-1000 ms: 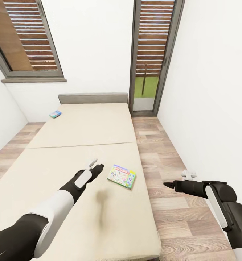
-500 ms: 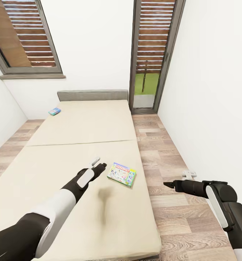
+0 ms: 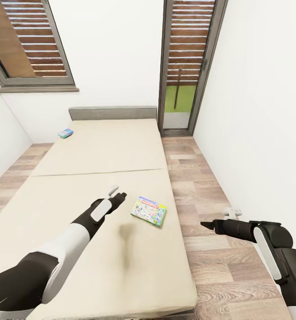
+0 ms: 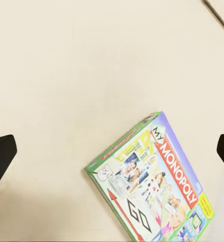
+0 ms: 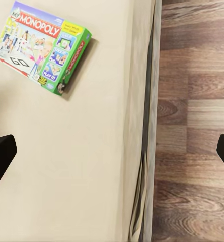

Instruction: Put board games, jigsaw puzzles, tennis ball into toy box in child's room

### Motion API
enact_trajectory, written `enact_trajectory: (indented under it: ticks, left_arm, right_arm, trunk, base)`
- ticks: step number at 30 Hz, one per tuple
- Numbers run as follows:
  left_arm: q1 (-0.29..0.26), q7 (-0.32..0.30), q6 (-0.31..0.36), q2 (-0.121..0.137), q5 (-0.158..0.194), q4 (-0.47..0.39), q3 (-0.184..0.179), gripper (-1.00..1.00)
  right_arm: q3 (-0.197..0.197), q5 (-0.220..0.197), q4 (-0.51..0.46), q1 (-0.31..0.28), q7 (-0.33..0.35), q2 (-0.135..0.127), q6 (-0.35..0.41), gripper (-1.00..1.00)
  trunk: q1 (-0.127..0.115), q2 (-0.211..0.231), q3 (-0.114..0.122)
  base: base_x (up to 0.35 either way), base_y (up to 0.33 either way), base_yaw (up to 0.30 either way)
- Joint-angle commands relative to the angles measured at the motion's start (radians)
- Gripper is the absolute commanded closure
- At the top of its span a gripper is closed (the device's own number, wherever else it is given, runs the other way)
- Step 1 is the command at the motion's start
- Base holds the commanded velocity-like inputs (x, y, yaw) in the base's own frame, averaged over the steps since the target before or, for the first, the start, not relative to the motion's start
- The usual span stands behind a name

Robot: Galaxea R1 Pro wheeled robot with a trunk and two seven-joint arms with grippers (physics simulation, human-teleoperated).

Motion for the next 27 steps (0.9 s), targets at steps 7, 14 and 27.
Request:
enact_trajectory:
  ticks: [7,14,27]
  left_arm:
    - [-0.013,0.007,0.002,0.026,0.01,0.001,-0.007,-1.0]
    - [-0.018,0.004,0.003,0.039,0.01,0.003,-0.007,-1.0]
    - [-0.019,-0.003,0.003,0.043,0.009,0.005,-0.007,-1.0]
  right_arm:
    - [-0.002,0.0,-0.004,0.0,0.004,-0.001,0.005,-1.0]
    - [-0.002,-0.002,-0.009,0.001,0.004,-0.004,0.005,-1.0]
    - [-0.003,-0.008,-0.014,0.003,0.004,-0.012,0.005,-1.0]
  trunk:
    - [0.0,0.0,-0.012]
    - [0.0,0.0,-0.024]
    - [0.0,0.0,-0.045]
  base:
    - [0.0,0.0,0.0]
    - [0.0,0.0,0.0]
    - [0.0,0.0,0.0]
